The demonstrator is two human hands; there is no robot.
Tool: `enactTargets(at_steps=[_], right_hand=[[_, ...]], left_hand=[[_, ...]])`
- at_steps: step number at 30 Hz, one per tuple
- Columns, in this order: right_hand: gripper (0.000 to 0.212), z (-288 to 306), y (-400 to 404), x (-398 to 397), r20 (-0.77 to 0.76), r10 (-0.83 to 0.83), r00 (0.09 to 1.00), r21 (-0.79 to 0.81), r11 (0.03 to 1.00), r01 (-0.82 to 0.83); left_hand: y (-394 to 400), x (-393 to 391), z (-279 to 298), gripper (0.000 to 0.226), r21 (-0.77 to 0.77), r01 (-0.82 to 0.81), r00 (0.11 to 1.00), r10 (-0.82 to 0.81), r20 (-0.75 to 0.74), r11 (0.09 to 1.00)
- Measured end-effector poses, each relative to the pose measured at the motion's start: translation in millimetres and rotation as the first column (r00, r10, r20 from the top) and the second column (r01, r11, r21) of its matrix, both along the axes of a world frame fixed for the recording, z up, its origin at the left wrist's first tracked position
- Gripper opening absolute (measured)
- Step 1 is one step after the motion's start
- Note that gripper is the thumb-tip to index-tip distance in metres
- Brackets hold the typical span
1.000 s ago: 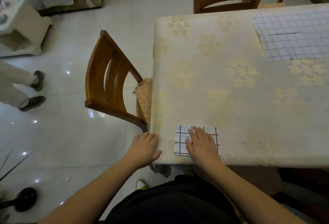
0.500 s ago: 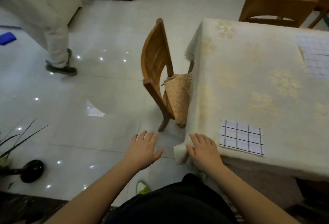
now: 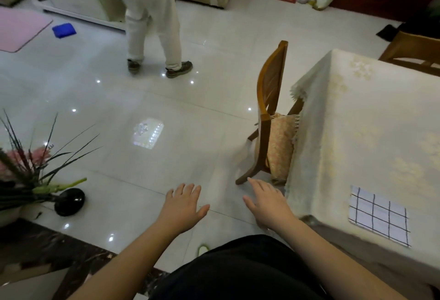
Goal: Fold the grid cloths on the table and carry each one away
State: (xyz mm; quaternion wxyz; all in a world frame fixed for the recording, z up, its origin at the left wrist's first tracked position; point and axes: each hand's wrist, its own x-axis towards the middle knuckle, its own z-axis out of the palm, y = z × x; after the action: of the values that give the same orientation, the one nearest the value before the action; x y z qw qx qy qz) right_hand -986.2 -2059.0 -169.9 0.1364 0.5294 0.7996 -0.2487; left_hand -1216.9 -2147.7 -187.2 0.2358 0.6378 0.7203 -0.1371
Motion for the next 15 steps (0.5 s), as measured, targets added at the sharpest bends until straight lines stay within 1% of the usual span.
enactTargets(at_steps=[4,9,13,15], right_hand=[[0.061,-1,18,-17,0.013,0.047,0.999,0.03,0.998,-0.048],[0.06,-9,52,-34,0.022,0.062,0.998,0.013,0.998,-0.063],[0.06,-18,90,-50,0.017,0.083,0.996,0.035,0.996,-0.084],[0.06,-18,108,-60,0.023,0.086,0.996,0.016,0.996,-0.086]], left_hand=[[21,-6,2,0.104,0.031,0.007,1.0,-0.007,0.013,1.0],[62,-17,0,0.102,0.031,0.028,1.0,-0.028,0.008,0.999],[103,-31,2,0.102,-0.011,0.05,0.999,-0.05,0.0,0.999],[122,-38,8,0.096,-0.025,0.055,0.998,-0.055,0.01,0.998]])
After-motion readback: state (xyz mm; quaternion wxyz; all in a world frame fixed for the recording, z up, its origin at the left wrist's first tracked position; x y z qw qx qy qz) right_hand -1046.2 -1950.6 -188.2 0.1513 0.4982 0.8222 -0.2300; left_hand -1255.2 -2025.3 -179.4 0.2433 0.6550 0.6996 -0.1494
